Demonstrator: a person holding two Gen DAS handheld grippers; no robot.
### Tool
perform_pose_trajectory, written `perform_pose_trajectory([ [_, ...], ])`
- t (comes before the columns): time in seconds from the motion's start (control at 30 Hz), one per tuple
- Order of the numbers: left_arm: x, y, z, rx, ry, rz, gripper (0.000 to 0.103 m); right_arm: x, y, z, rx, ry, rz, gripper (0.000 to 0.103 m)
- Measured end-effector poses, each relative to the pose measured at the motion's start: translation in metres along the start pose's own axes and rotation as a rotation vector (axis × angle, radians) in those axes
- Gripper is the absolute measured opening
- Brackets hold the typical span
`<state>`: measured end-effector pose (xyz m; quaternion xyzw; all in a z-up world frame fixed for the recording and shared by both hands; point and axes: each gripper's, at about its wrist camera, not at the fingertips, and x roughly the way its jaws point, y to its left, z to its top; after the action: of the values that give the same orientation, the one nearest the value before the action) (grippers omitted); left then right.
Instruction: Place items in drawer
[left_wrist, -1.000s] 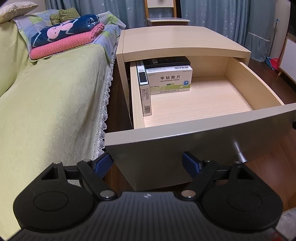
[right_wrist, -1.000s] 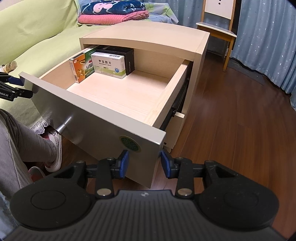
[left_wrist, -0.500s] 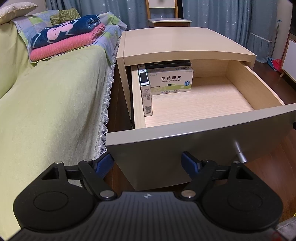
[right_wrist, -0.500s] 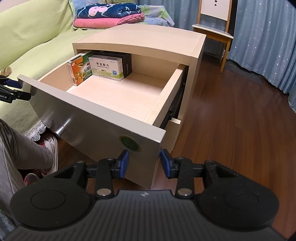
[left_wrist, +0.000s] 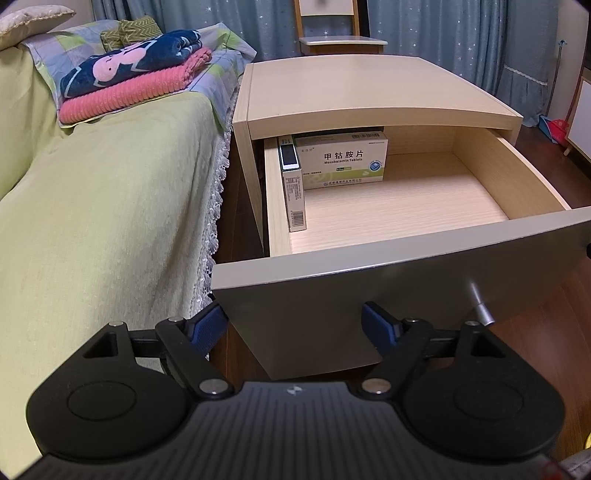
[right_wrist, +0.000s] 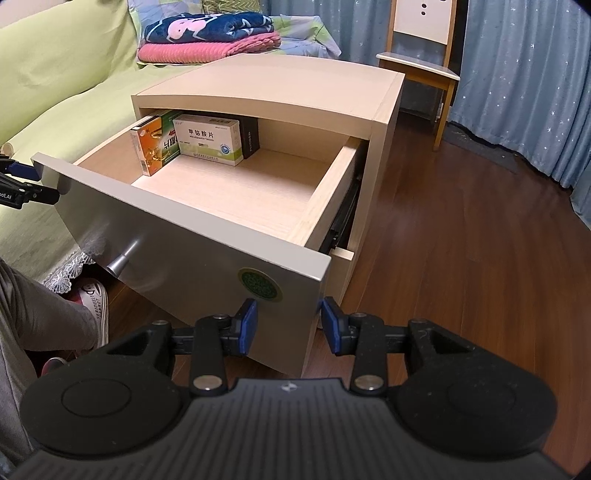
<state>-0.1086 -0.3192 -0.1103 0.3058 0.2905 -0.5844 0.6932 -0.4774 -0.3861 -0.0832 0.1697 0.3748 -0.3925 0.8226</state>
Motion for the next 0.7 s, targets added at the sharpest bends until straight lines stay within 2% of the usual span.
perform_pose_trajectory([
  [0.7, 0.016, -0.001, 0.016, -0.004, -0.005, 0.015, 0.079, 0.003, -0.004, 0.003, 0.001, -0.017, -0.005, 0.034],
])
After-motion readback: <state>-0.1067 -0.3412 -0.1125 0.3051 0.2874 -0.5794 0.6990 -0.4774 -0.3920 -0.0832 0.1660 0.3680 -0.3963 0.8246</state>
